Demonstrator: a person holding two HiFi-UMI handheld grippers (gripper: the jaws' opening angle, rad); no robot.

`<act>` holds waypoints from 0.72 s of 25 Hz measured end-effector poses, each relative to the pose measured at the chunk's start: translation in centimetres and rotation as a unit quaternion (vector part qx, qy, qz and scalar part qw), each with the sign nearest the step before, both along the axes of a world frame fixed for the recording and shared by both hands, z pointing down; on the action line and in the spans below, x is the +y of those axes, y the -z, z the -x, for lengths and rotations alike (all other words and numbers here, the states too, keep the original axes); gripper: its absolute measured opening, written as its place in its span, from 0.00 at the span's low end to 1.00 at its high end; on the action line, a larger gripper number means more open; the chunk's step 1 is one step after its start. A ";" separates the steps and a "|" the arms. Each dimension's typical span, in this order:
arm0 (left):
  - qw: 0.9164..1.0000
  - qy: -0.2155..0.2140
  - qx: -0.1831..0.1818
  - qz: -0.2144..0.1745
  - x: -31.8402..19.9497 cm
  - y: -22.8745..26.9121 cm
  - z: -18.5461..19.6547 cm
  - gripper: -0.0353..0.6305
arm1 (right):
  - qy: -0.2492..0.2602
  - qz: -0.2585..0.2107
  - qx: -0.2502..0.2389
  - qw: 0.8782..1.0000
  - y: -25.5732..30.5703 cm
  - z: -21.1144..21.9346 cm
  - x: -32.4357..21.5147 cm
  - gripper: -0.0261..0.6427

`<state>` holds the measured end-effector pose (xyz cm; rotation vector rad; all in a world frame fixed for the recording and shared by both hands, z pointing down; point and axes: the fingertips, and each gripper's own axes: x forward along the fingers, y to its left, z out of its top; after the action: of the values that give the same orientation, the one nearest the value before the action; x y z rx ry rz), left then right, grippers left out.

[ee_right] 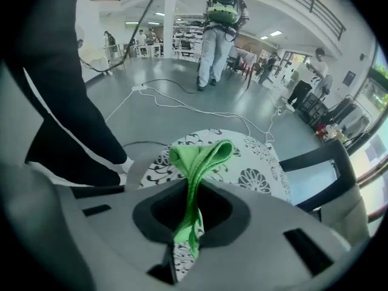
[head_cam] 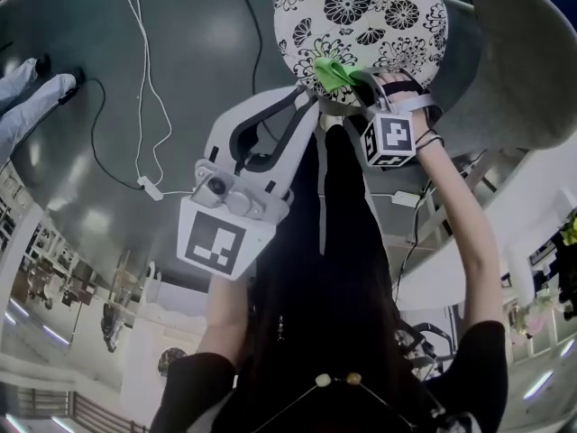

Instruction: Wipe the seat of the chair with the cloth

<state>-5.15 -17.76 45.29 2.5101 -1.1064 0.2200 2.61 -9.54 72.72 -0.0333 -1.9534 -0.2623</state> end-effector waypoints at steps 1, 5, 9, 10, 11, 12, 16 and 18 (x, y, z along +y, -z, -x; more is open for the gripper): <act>1.000 -0.001 -0.002 0.000 0.2 0.0 -0.1 0.11 | 0.012 0.016 0.003 1.000 0.1 -0.1 1.6 0.10; 1.000 -0.005 -0.006 0.002 0.8 0.0 -0.4 0.11 | 0.056 0.050 0.008 0.997 0.6 -0.3 6.2 0.10; 1.000 -0.006 -0.008 0.002 1.4 0.1 -0.8 0.11 | 0.035 0.042 0.002 0.998 1.2 -0.6 5.9 0.10; 1.000 -0.006 -0.008 0.001 1.5 0.2 -0.8 0.11 | 0.025 0.037 -0.001 0.999 1.5 -0.6 5.2 0.10; 1.000 -0.006 -0.008 0.001 1.7 0.2 -0.9 0.11 | 0.015 0.029 -0.004 0.999 1.8 -0.6 4.4 0.10; 1.000 -0.006 -0.009 0.001 1.8 0.3 -1.0 0.11 | 0.006 0.018 -0.006 1.000 2.2 -0.5 3.4 0.10; 1.000 -0.004 -0.011 0.002 2.2 0.4 -1.2 0.11 | -0.025 -0.046 -0.011 0.999 3.1 -1.3 -2.6 0.10; 1.000 -0.002 -0.011 0.002 2.2 0.5 -1.3 0.11 | -0.048 -0.080 -0.009 0.996 2.9 -2.4 -6.6 0.10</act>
<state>-3.85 -15.54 44.84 2.5132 -1.1081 0.2510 5.05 -16.12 69.83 0.1668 -1.9392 -0.3563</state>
